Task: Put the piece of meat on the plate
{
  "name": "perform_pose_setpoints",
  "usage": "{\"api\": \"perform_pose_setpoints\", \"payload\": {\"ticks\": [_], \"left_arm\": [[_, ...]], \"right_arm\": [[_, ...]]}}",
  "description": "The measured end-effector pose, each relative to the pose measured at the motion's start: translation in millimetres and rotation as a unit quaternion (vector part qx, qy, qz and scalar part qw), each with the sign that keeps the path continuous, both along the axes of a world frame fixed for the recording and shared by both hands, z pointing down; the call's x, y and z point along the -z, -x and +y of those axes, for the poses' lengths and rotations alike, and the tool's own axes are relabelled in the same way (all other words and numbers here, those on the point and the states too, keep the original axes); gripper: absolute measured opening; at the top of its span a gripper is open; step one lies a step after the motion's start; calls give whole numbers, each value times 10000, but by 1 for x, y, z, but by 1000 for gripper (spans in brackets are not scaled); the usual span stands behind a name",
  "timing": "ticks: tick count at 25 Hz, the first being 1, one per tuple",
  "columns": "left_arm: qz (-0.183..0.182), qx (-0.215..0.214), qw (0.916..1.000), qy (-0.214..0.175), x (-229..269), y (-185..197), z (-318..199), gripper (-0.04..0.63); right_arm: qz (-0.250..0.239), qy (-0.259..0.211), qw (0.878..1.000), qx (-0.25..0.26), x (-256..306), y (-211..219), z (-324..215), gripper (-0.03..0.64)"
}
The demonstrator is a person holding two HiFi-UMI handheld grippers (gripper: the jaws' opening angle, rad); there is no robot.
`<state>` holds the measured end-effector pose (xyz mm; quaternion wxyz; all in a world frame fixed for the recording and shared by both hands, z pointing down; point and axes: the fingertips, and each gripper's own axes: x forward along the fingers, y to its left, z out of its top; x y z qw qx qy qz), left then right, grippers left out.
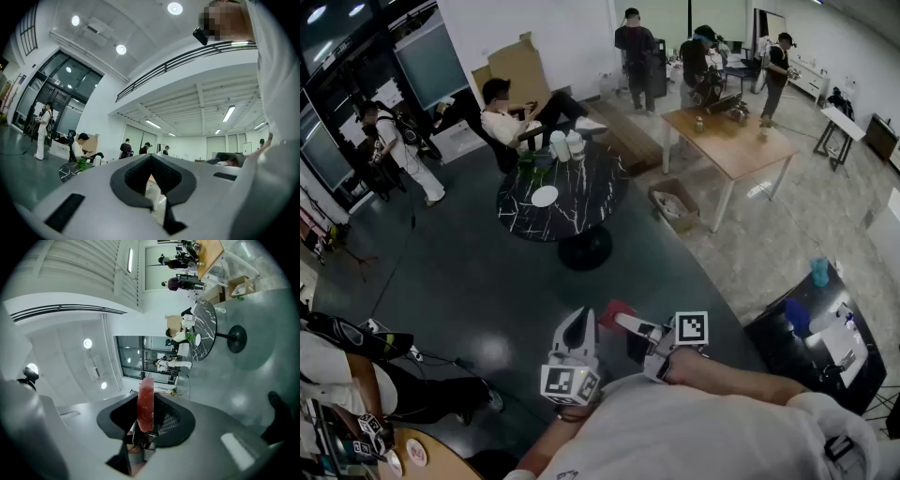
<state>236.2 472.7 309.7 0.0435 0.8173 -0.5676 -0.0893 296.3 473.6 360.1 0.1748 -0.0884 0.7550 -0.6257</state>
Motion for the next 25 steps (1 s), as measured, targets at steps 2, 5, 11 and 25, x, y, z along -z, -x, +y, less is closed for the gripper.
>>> {"api": "perform_pose_setpoints", "payload": {"ticks": [2,5,11,25], "left_arm": [[-74,-14,10000,29,-3,-2,-2,6],[-65,-25,10000,32,-4,-3,-3,6],[15,23,10000,55,-6,0,-1,6],[74,241,9996,134,-12,23,-16,6]], "right_arm": [[-13,-24,10000,4,-1,1,-2,91],[-55,-27,10000,26,0,1,-3,91],[-20,8,10000,74,-3,3,0,91],[79,49,9996,248,-12,23,-14,91]]}}
